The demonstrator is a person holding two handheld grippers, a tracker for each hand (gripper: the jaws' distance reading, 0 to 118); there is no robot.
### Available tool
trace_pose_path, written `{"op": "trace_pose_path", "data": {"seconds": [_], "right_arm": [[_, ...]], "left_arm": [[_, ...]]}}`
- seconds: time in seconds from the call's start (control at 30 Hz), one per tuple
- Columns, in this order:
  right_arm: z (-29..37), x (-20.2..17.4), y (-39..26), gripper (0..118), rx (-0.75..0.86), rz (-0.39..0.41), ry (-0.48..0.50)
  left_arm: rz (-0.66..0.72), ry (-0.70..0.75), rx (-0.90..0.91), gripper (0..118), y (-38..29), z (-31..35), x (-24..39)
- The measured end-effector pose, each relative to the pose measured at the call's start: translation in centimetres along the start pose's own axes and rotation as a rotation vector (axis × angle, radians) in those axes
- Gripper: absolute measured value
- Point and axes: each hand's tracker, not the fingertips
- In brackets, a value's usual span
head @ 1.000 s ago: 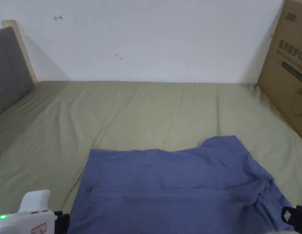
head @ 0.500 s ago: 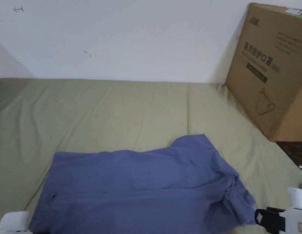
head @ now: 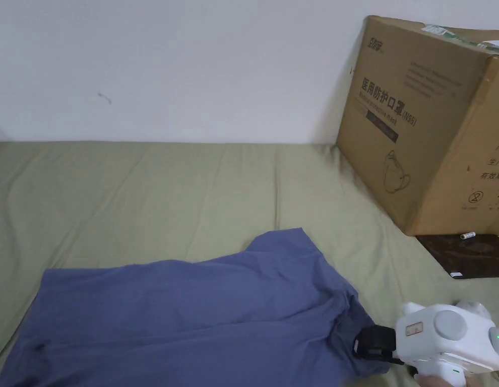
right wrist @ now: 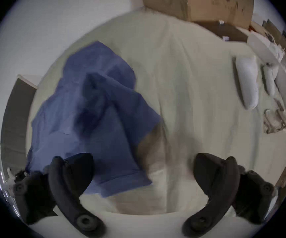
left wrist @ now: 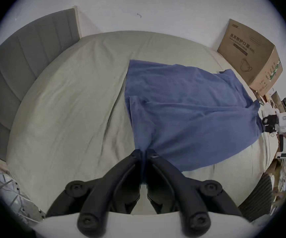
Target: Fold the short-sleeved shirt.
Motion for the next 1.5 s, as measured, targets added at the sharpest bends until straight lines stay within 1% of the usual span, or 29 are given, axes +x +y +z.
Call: {"op": "trace_pose_path", "data": {"seconds": [0.03,0.07,0.1,0.13,0.17,0.23,0.27,0.3,0.37,0.53,0.67,0.8,0.87,0.9,0.97,1.0,1.03,1.07,1.1,1.13,1.17,1.2,1.23,1.27,1.37,1.43,1.47,1.5], "right_arm": [[-0.2,-0.2,-0.3,80,-0.004,0.028,-0.011],[-0.2,-0.6,-0.5,70,-0.009,0.073,-0.052],[0.7,-1.2,-0.5,51,0.031,0.159,-0.129],[1.4,-1.5,-0.7,23,0.061,0.202,-0.116],[1.9,-1.7,-0.9,7,0.068,0.241,-0.108],[3.2,-2.3,-1.6,5,0.085,0.302,-0.131],[3.8,-2.3,-1.8,5,0.082,0.309,-0.115],[4.3,-2.2,-1.9,4,0.088,0.316,-0.120],[5.6,-1.8,-2.1,4,0.078,0.313,-0.093],[8.9,-0.8,-4.0,4,0.077,0.334,-0.080],[10.8,1.1,-8.1,4,0.039,0.324,-0.057],[11.4,3.2,-13.3,4,-0.050,0.245,-0.019],[11.0,3.8,-15.0,4,-0.071,0.245,-0.022],[10.6,4.0,-15.7,4,-0.076,0.243,-0.023],[10.2,4.0,-16.2,5,-0.078,0.228,-0.016],[10.2,3.8,-16.1,11,-0.067,0.211,-0.026],[10.3,3.5,-16.0,25,-0.060,0.200,-0.038],[10.6,3.2,-15.9,45,-0.055,0.201,-0.051],[11.0,2.9,-15.9,83,-0.039,0.213,-0.055],[11.5,2.5,-15.7,103,-0.010,0.231,-0.052],[11.9,2.1,-15.6,113,0.009,0.241,-0.044],[12.6,1.5,-15.3,116,0.046,0.257,-0.042],[13.3,0.9,-15.0,116,0.086,0.266,-0.043],[13.9,0.4,-14.7,116,0.117,0.271,-0.035],[15.2,-1.9,-13.0,115,0.186,0.266,-0.006],[15.8,-4.1,-11.5,114,0.222,0.279,0.068],[16.1,-5.1,-10.8,109,0.258,0.288,0.091],[16.3,-6.2,-10.0,87,0.305,0.300,0.111]], "left_arm": [[-0.008,0.010,0.002,5,0.2,-0.1,-0.1],[-0.008,0.013,-0.001,5,-0.3,-0.1,0.3],[-0.006,0.012,-0.002,5,-0.1,-0.2,0.1],[-0.003,0.010,-0.004,5,0.0,-0.3,-0.1],[-0.001,0.009,-0.006,5,0.1,-0.3,-0.2],[0.008,0.000,-0.011,5,0.0,-0.2,-0.2],[0.014,-0.004,-0.010,5,0.1,-0.2,-0.4],[0.020,-0.013,-0.010,5,0.2,0.0,-0.7],[0.025,-0.021,-0.005,5,0.1,0.5,-0.5],[0.021,-0.043,-0.005,5,0.0,2.2,-1.5],[-0.019,-0.071,-0.049,5,-2.3,4.4,-2.5],[-0.025,-0.080,-0.102,5,-6.4,4.7,-4.9],[-0.021,-0.089,-0.151,5,-8.3,4.1,-5.7],[0.009,-0.091,-0.180,5,-8.9,3.8,-6.2],[0.019,-0.103,-0.180,5,-9.4,3.3,-6.9],[0.029,-0.106,-0.169,11,-8.4,5.6,-5.1],[0.037,-0.107,-0.162,25,-8.3,5.7,-5.0],[0.040,-0.097,-0.150,48,-8.1,5.8,-5.0],[0.032,-0.083,-0.128,91,-8.0,6.3,-4.7],[0.029,-0.080,-0.110,114,-7.8,6.8,-4.2],[0.034,-0.079,-0.102,118,-7.7,7.0,-4.2],[0.045,-0.092,-0.078,116,-7.3,7.4,-4.2],[0.067,-0.116,-0.033,116,-6.9,8.2,-4.3],[0.073,-0.112,-0.028,116,-6.5,8.8,-3.9],[0.075,-0.118,0.052,115,-4.4,10.0,-3.1],[0.068,-0.126,0.078,115,-2.2,10.6,-1.8],[0.058,-0.135,0.100,110,-1.2,10.8,-1.4],[0.042,-0.140,0.133,90,-0.1,10.9,-0.9]]}}
